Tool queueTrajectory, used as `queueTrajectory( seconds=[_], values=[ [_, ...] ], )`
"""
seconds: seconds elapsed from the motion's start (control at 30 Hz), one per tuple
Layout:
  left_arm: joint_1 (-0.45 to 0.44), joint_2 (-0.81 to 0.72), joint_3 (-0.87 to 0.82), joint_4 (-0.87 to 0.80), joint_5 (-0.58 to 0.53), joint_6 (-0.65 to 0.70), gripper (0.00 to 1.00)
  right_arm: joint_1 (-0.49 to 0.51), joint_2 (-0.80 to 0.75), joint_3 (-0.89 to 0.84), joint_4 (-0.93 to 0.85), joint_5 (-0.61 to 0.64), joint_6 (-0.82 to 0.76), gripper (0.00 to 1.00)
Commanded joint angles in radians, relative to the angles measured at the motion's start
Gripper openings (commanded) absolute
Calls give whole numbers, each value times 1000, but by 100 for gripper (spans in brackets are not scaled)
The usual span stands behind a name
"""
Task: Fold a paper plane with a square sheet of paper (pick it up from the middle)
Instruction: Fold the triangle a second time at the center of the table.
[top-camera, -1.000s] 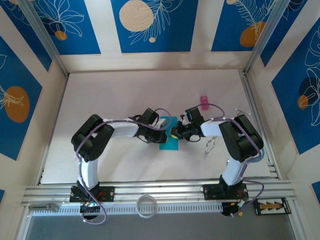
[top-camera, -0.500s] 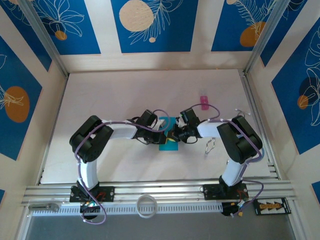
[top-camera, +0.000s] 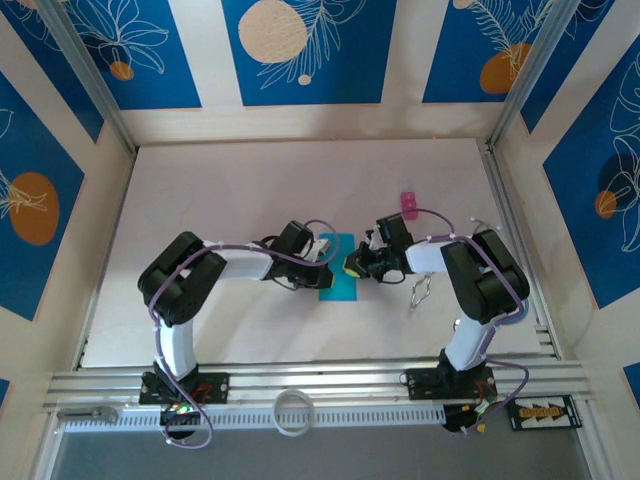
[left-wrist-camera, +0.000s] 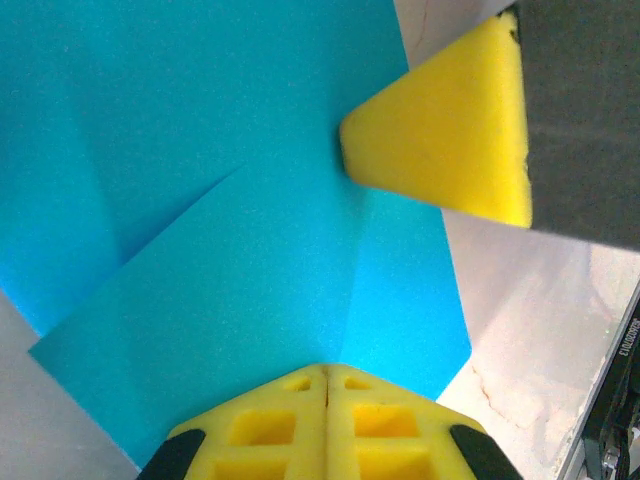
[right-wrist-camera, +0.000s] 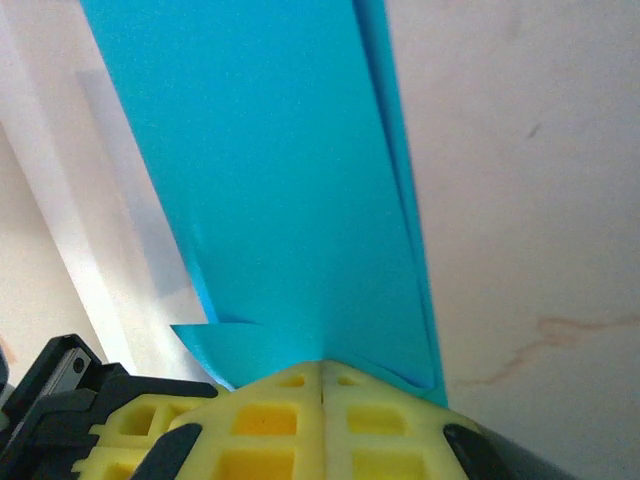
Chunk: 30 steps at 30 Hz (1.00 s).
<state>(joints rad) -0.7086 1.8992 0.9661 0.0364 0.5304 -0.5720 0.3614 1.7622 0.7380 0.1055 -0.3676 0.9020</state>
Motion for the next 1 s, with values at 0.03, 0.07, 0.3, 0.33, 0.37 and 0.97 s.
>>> queueTrajectory(
  seconds=[0.03,0.07,0.3,0.33,0.37,0.97],
  values=[
    [5,28,-55,-137,-35,-14,0,-56,28,20,-87,195,-3,1],
    [6,27,-56,-133,-33,-17,0,-60,24,17,-80,205,1,1],
    [5,21,-58,-122,-33,-28,0,-69,-54,15,-32,157,-34,2],
    [6,20,-57,-121,-32,-30,0,-67,-67,16,-27,137,-48,2],
    [5,19,-57,-119,-30,-31,0,-64,-83,18,-33,120,-58,1],
    [5,-16,-9,-101,17,-63,0,36,-2,11,-109,133,-107,0]
  ],
)
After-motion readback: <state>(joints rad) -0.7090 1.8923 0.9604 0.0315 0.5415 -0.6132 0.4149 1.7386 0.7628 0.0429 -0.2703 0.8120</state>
